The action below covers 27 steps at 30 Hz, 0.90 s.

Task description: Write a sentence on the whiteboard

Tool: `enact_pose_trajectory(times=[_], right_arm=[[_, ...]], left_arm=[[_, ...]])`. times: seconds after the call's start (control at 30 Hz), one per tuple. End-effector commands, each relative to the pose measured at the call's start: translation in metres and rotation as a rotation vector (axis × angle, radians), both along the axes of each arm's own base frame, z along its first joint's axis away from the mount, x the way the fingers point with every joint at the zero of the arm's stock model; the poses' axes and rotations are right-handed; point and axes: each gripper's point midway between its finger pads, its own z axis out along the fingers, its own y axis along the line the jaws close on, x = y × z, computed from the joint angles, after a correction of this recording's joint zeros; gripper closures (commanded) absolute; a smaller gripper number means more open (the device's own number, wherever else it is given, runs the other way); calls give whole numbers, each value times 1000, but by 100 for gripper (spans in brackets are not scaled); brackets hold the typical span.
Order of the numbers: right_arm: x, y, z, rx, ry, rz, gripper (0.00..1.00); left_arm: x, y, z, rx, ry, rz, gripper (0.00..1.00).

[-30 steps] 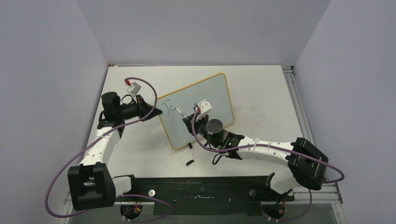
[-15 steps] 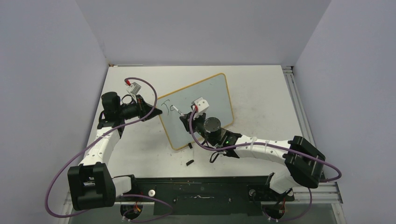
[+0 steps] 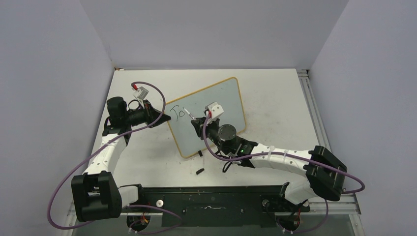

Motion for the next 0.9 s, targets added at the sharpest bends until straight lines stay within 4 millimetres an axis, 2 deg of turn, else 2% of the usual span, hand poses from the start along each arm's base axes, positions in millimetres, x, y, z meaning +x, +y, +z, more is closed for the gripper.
enact_pose_trajectory(times=[0.0,0.4,0.87], right_arm=[[4,2,22,56,-45,-19,95],[11,11,3,15,-13,-16,95],[7,-9,-19,-24,25,-58,95]], left_arm=[[0,1,17,8,-69,-18,100],[0,0,18,6,-73,-22,100],[-1,0,18,5,-73,-21,100]])
